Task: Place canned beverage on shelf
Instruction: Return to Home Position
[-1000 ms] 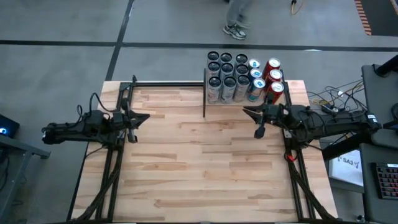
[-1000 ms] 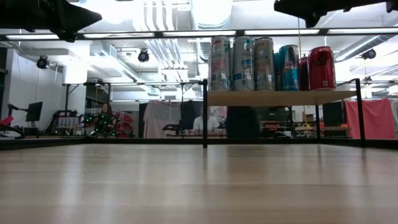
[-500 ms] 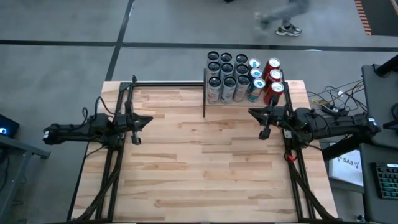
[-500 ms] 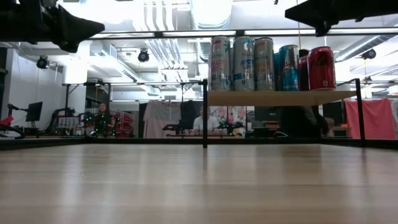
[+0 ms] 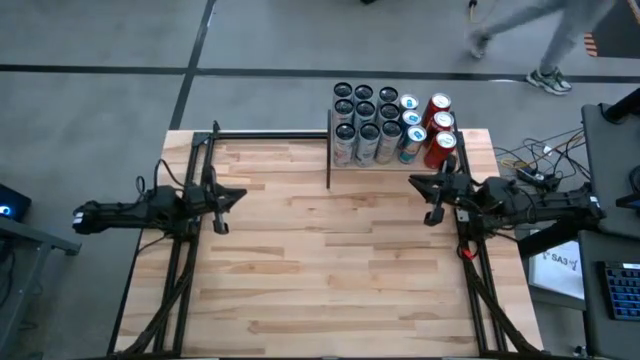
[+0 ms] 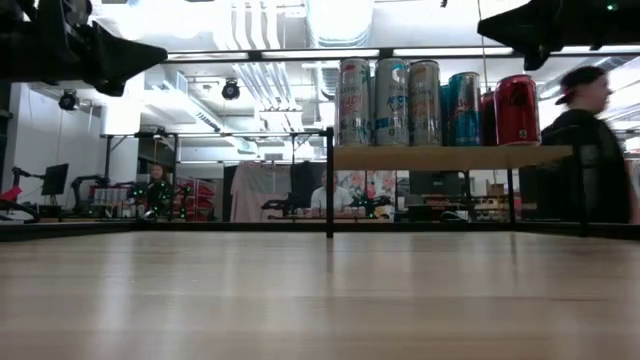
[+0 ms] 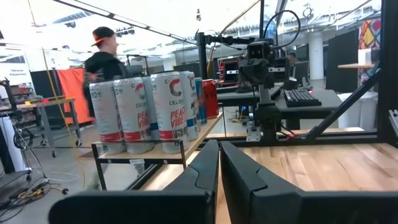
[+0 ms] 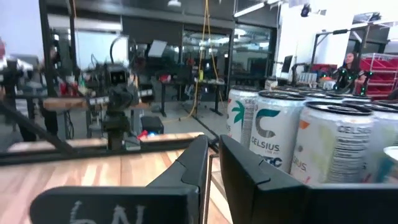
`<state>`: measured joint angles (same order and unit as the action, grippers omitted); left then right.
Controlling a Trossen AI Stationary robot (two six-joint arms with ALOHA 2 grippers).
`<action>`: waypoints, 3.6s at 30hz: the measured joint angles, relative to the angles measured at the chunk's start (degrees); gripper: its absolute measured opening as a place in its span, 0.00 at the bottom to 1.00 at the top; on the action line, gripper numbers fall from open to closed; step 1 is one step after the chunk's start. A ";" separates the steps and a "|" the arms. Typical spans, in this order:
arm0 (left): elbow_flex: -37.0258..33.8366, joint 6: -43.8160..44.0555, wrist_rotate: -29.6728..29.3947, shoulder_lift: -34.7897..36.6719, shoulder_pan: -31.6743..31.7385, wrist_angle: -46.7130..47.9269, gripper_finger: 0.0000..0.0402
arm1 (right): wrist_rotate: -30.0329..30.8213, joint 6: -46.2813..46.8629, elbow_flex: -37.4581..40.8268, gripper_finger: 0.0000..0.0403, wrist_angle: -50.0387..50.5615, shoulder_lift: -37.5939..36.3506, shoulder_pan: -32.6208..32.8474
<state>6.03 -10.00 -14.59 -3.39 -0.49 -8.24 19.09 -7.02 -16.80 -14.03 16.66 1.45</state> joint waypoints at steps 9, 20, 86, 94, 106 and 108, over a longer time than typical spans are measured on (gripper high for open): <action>-1.39 -0.85 -0.09 0.54 0.21 -2.15 0.00 | -0.08 0.44 3.98 0.08 0.06 -12.17 0.02; -1.39 -0.54 -1.99 2.01 0.39 2.44 0.00 | -1.60 0.88 7.72 0.08 1.92 -15.03 0.02; -5.23 9.47 -20.37 1.83 2.95 3.25 0.00 | 0.41 -4.27 15.36 0.08 12.40 -13.85 0.00; -5.21 9.48 -20.37 1.83 2.95 3.25 0.00 | 0.44 -1.93 15.36 0.08 12.21 -13.85 0.00; -5.21 9.46 -20.37 1.83 2.95 3.25 0.00 | 0.44 -1.93 15.36 0.08 12.10 -13.87 0.00; -5.21 9.46 -20.37 1.83 2.95 3.25 0.00 | 0.44 -1.93 15.36 0.08 12.10 -13.87 0.00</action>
<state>0.82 -0.53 -34.96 -1.56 2.46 -4.99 19.53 -8.95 -1.43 -1.93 2.79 1.45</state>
